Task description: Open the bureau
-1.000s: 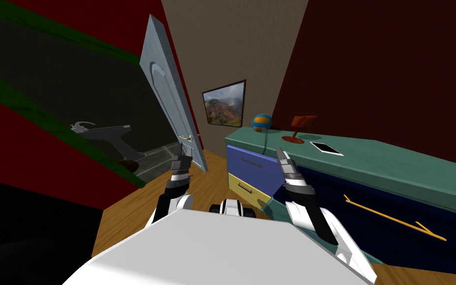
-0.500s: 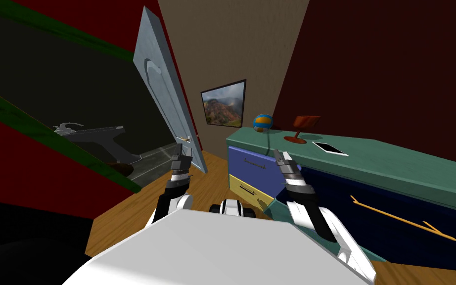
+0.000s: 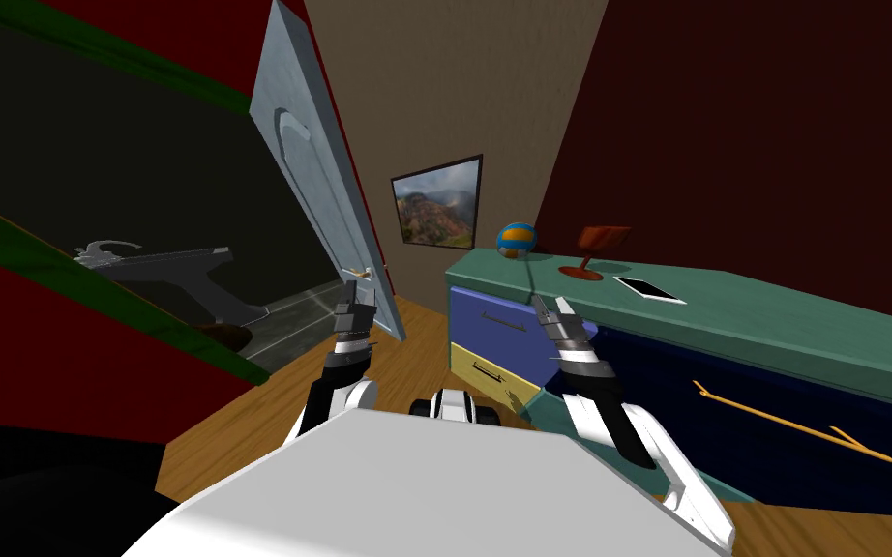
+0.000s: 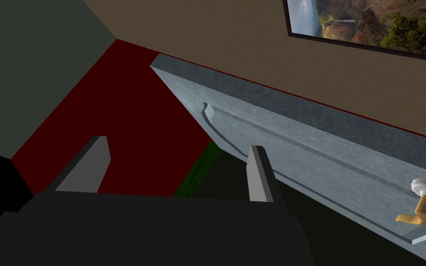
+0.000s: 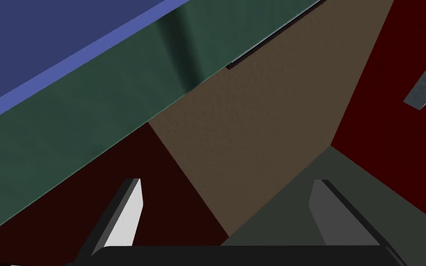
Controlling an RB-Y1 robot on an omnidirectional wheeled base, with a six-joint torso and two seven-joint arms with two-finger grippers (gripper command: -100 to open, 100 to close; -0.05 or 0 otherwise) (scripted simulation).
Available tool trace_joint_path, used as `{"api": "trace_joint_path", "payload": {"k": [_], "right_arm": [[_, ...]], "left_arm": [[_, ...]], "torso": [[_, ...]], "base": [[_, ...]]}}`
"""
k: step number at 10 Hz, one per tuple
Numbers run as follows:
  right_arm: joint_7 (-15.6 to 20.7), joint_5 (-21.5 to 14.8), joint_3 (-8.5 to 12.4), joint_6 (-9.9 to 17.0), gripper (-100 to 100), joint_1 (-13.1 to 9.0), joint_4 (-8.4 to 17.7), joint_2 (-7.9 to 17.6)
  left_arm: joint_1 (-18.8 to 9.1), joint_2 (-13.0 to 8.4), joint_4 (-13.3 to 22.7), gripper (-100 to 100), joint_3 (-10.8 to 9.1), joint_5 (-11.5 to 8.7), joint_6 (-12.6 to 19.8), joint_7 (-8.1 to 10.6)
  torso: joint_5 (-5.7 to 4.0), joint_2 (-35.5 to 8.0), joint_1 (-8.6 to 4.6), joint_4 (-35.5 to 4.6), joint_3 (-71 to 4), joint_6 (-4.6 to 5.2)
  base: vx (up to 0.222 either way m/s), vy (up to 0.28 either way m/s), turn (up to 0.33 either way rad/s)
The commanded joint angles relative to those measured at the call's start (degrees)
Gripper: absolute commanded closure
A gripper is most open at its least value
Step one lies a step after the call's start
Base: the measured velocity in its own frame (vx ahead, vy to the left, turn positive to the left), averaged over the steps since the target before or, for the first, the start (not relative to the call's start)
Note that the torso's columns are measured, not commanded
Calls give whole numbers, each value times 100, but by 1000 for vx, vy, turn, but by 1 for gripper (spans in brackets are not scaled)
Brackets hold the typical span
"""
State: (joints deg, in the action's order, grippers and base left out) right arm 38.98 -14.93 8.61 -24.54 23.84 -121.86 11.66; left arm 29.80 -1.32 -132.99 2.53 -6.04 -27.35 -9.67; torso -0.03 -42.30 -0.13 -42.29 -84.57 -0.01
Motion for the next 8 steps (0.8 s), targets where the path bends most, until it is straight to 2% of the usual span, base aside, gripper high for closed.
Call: {"api": "trace_joint_path", "payload": {"k": [1, 4, 6, 7, 8], "right_arm": [[421, -133, 61, -6, -100, -34, 106, 35], [928, -397, 177, -23, -100, -102, 327, 87], [1158, -397, 177, -23, -100, -102, 327, 87], [1374, -530, 236, -31, -100, -137, 443, 107], [1525, -530, 236, -31, -100, -137, 443, 107]], "left_arm": [[1, 0, 0, 0, 0, 0, 0, 0], [0, 0, 0, 0, 0, 0, 0, 0], [0, 0, 0, 0, 0, 0, 0, 0], [0, 0, 0, 0, 0, 0, 0, 0], [1, 0, 0, 0, 0, 0, 0, 0]], "torso": [[2, 3, 12, 1, -1, 2], [5, 3, 16, 1, -1, -1], [3, 2, 12, 1, -1, 0], [0, -3, -1, -1, 2, 0], [1, 2, 10, 0, 0, 3]], "base": [[23, 65, -62], [29, 81, -83], [25, 60, -23], [31, 62, -101], [23, 66, -53]]}}
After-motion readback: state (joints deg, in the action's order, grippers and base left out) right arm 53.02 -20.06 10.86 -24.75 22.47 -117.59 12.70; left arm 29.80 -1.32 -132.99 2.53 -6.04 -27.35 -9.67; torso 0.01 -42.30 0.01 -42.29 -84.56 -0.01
